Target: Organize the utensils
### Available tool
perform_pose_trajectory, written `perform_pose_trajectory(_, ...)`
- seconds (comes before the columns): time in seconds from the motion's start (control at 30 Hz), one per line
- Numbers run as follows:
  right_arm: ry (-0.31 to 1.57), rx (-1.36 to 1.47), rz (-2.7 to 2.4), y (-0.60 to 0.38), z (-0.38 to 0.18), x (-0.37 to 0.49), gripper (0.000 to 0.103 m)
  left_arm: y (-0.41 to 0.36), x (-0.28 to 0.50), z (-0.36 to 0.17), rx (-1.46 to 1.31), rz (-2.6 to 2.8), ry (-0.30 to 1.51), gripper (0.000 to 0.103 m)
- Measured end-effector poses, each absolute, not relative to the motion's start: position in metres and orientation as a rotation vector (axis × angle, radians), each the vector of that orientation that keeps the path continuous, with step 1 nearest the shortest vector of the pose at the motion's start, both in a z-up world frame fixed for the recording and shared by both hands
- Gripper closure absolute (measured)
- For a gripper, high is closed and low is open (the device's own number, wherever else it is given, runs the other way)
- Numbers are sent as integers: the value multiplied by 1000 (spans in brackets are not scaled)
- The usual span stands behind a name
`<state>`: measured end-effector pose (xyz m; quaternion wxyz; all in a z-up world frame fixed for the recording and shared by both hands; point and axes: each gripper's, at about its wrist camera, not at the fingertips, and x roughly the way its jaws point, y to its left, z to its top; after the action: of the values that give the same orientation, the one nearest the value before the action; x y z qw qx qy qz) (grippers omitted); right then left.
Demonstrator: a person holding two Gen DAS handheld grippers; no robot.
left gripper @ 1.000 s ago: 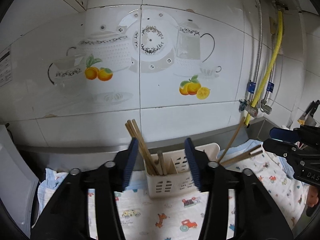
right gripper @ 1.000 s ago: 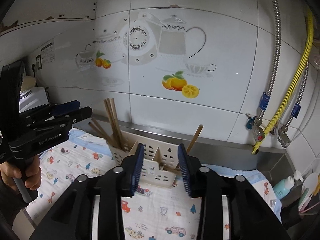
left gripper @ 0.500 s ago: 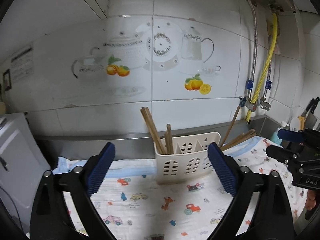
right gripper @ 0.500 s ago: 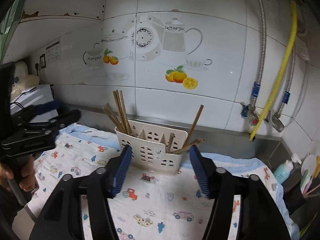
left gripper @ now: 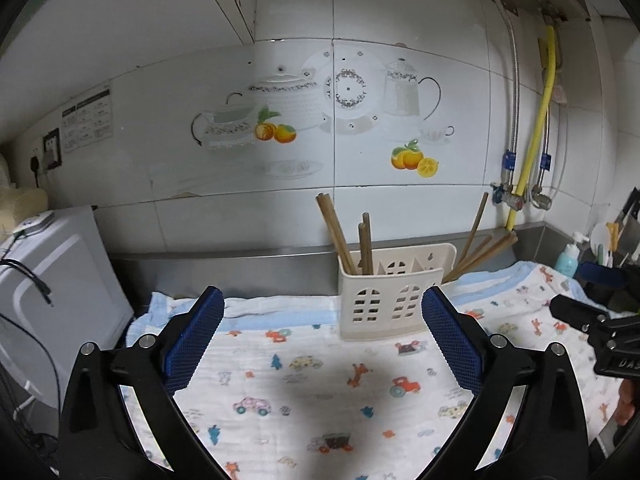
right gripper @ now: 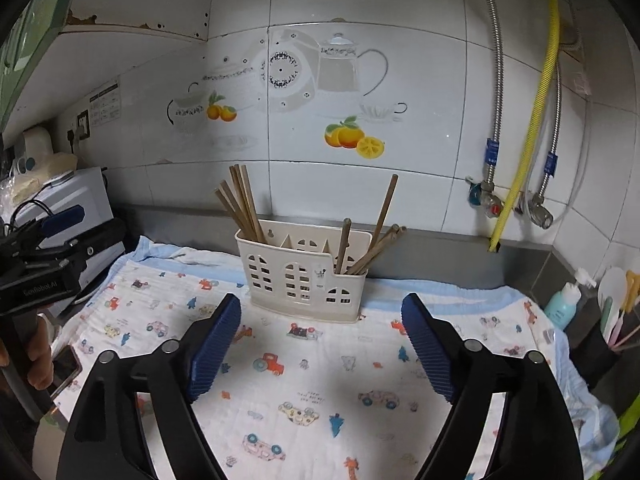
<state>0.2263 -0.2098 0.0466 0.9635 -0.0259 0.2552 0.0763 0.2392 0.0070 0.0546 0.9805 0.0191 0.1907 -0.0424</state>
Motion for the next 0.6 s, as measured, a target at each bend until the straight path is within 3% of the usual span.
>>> perform_pose_trajectory(0.6,490,-2,150,-210,48,181,14,13,190,42,44,-58,384,5)
